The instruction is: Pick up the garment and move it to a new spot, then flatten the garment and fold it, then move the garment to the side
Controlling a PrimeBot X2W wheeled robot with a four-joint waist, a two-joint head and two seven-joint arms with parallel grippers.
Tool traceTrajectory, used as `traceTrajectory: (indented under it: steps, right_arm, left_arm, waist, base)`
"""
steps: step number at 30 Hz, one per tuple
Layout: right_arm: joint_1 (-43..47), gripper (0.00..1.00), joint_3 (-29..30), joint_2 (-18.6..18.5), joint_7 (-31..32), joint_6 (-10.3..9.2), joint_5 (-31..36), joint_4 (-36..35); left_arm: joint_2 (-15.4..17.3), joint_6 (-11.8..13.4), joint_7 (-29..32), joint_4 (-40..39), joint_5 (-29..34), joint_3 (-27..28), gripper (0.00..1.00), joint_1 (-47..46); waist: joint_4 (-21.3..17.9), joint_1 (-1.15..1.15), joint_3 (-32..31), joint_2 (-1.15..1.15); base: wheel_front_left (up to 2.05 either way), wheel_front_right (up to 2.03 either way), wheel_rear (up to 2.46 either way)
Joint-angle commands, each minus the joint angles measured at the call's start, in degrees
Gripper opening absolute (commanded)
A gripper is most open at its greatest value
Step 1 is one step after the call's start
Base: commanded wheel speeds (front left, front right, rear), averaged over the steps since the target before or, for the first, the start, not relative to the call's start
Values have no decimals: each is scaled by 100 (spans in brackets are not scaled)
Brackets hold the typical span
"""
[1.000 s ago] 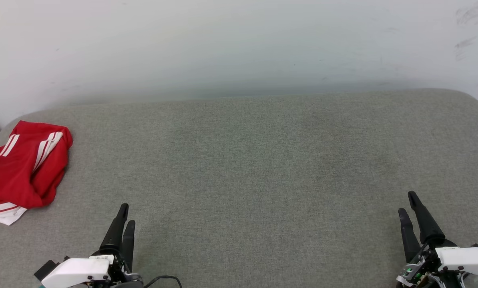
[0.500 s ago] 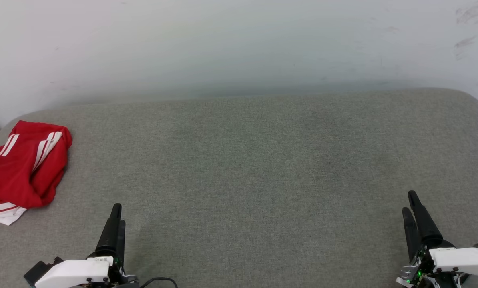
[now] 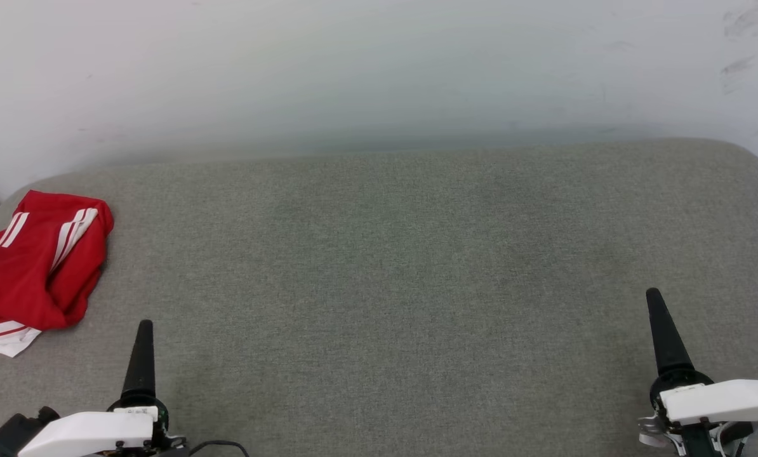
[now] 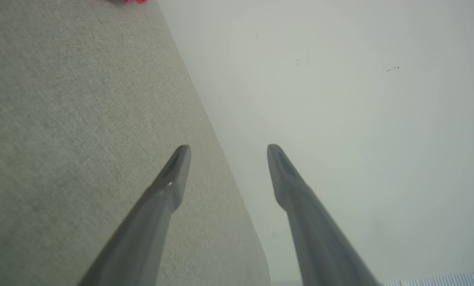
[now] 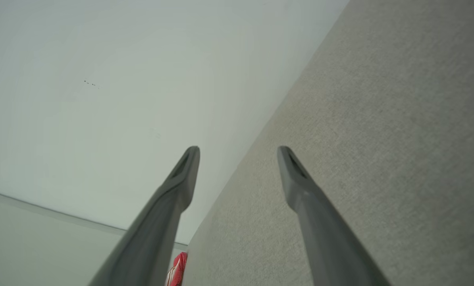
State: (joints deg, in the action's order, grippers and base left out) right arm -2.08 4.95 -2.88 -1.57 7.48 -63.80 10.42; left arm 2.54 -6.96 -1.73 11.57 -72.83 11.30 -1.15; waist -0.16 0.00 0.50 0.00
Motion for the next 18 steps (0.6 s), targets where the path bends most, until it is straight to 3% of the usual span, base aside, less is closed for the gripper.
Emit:
traceTrajectory:
  steps: [1, 9, 18]
  right_arm:
    - [-84, 100, -32, -5, -53, 1, 273, -159]
    - [-66, 100, -245, -4, -217, 1, 1559, -584]
    - [-48, 100, -468, -4, -385, 1, 2845, -901]
  left_arm:
    - [23, 16, -40, -139, 164, 69, 100, -52]
    - [26, 216, -206, -715, 1201, 17, 100, -11]
    - [28, 868, -374, -1555, 2781, -625, 100, 107]
  waist:
    - [0, 0, 4, 0]
    - [6, 0, 36, 0]
    - [19, 0, 64, 0]
  base:
    - [0, 0, 0]
    - [0, 0, 0]
    - [0, 0, 0]
